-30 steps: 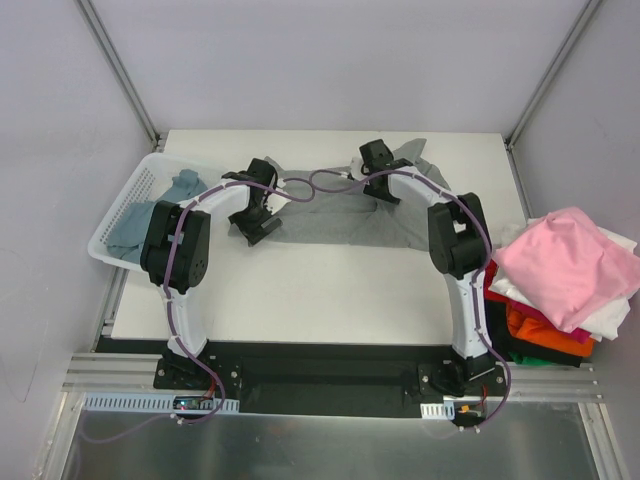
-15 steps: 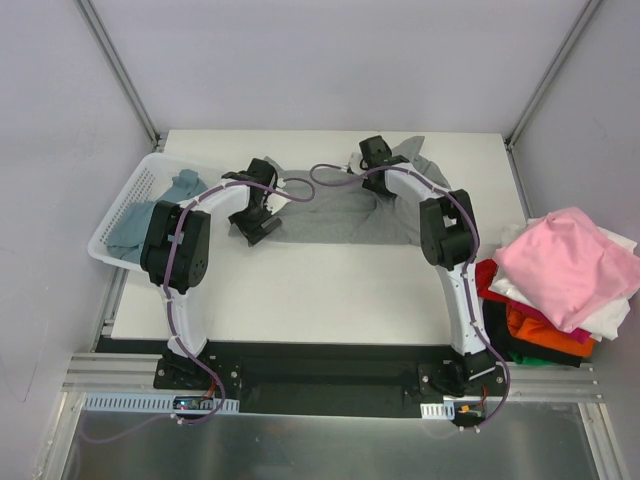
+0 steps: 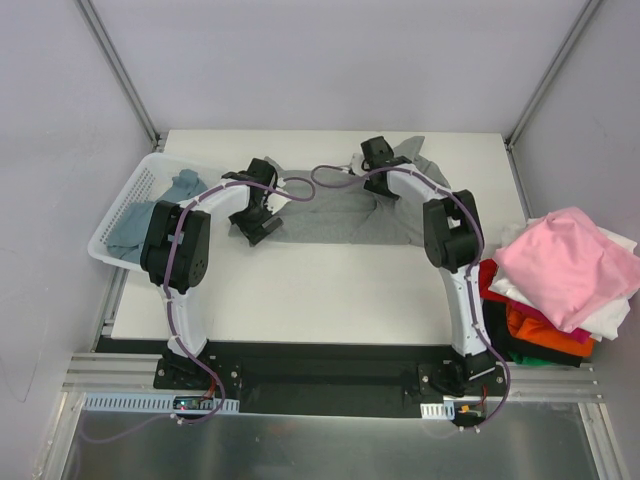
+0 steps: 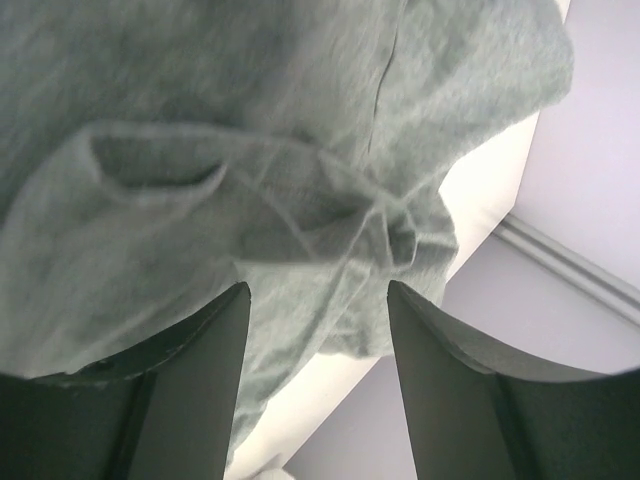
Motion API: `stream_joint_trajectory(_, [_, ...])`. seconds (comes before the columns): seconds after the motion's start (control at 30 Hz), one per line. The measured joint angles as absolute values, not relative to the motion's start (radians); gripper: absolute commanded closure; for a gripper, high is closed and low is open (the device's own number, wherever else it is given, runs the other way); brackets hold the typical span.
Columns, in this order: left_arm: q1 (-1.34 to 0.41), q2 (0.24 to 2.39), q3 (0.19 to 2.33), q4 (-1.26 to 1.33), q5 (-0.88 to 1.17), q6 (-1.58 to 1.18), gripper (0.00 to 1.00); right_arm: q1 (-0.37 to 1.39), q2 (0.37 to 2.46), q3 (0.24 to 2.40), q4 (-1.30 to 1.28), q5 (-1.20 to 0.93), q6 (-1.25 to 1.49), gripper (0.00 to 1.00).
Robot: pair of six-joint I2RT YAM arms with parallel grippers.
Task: Fold and stack the t-shirts
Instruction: Fold the flattened tshirt in 1/3 of the way
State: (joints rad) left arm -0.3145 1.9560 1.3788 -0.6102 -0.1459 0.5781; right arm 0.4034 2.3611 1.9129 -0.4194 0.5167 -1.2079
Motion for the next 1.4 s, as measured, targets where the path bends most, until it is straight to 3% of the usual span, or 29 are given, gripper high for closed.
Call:
stream_joint_trajectory(0.13, [-0.315,1.956,1.379,-0.61,-0.135,0.576,0.18,0.41,2.268,1.79,-0.425,0.516,-1.184,0.39])
stream_joint_trajectory(0.33, [-0.315,1.959,1.391,-0.61,-0.123,0.572,0.18,0.434,2.1,1.619,-0.462,0.491,-1.109,0.27])
stream_joint_trajectory(0.6, [-0.315,1.944,1.4,-0.608,-0.075,0.56,0.17,0.435,1.962,1.559,-0.568,0.347,-0.95,0.24])
stream_joint_trajectory(0.97, [-0.307,1.942,1.483,-0.611,0.004,0.528,0.17,0.373,1.992,1.492,-0.606,0.187,-0.815,0.21])
stream_joint_trajectory(1.4, [-0.293,2.094,1.581,-0.6,0.032,0.498,0.18,0.318,2.036,1.491,-0.606,0.139,-0.8,0.21])
